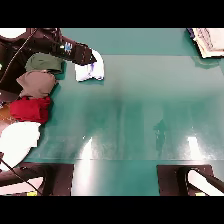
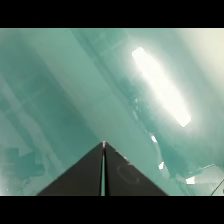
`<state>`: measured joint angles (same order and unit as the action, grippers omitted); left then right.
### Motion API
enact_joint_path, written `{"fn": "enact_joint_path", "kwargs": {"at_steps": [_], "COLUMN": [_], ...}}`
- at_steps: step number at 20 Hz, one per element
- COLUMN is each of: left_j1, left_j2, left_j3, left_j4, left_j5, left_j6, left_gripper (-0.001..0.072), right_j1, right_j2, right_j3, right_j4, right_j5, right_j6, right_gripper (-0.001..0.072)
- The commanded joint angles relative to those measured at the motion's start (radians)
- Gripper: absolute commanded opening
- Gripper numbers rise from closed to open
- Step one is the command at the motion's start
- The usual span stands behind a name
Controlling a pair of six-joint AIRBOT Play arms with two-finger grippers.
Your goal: Fold the shirts.
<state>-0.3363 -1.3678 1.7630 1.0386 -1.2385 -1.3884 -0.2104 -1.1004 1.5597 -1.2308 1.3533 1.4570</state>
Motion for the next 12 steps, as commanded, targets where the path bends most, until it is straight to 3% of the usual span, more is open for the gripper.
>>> {"fn": "enact_joint_path", "kwargs": {"at_steps": [1,12], "left_j1": [0.000,0.000], "left_j2": [-0.001,0.000], "left_j3": [-0.001,-0.001], "left_j4": [0.000,-0.002], "left_j5": [0.000,0.008], "left_j6": [0.000,0.000], "left_gripper": [0.0026,0.0026], "right_j1": [0.001,0.001], "right_j2": [0.000,-0.004], "right_j3": [0.000,-0.002], "right_j4": [0.000,0.001], "right_j5": [0.001,-0.002], "right_j6": [0.000,0.000], "right_gripper": [0.0019,0.0019]}}
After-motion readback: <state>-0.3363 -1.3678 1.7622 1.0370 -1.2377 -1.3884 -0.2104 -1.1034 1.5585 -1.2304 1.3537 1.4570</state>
